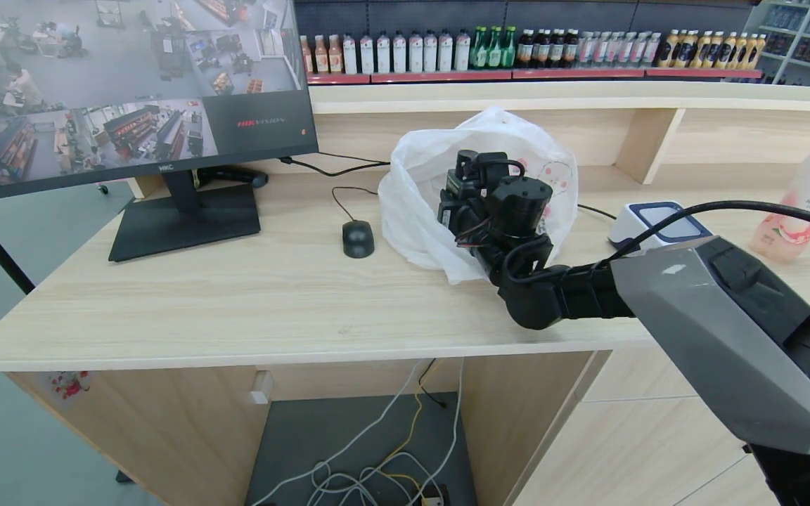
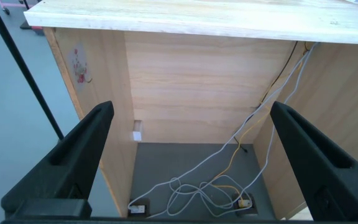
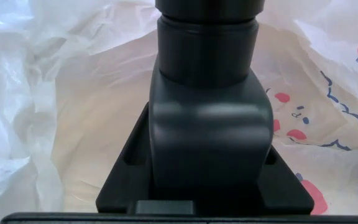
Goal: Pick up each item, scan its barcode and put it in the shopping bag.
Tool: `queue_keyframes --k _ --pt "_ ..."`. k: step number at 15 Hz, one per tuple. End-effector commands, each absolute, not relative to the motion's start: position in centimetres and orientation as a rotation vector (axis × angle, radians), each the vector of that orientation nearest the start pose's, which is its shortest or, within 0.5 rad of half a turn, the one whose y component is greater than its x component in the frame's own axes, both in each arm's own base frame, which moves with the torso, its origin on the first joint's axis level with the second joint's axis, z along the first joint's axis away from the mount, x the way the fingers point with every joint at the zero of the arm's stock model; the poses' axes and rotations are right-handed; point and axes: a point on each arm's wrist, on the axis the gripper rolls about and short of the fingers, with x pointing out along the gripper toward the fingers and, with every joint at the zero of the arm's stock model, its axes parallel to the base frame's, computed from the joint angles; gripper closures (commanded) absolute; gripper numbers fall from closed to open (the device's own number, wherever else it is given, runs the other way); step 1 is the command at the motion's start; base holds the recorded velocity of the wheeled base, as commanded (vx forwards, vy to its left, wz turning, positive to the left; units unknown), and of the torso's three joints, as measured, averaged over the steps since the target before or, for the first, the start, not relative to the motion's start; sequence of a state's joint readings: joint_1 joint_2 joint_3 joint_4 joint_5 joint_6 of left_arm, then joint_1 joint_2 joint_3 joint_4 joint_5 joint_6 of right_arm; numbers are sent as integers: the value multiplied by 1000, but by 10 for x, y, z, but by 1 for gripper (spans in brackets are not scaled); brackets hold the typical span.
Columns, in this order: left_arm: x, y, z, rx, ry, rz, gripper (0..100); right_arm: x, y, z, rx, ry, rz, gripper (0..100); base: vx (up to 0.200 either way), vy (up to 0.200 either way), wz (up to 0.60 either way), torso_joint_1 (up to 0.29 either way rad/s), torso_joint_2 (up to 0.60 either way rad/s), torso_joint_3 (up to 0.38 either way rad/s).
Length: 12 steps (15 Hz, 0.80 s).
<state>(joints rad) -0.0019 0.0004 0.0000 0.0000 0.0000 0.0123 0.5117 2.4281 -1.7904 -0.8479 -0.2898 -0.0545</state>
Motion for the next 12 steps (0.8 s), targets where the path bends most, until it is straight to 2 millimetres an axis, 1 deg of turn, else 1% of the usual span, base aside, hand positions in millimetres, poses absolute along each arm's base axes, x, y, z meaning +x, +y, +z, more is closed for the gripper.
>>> queue_keyframes --k 1,5,12 --pt "-23 0 75 12 0 -2 0 449 245 173 27 -198 216 100 0 0 0 0 0 0" --pt "-23 0 75 12 0 -2 0 452 247 164 22 -183 217 100 0 0 0 0 0 0" --pt "-23 0 75 12 0 -2 0 453 247 159 18 -174 216 100 0 0 0 0 0 0"
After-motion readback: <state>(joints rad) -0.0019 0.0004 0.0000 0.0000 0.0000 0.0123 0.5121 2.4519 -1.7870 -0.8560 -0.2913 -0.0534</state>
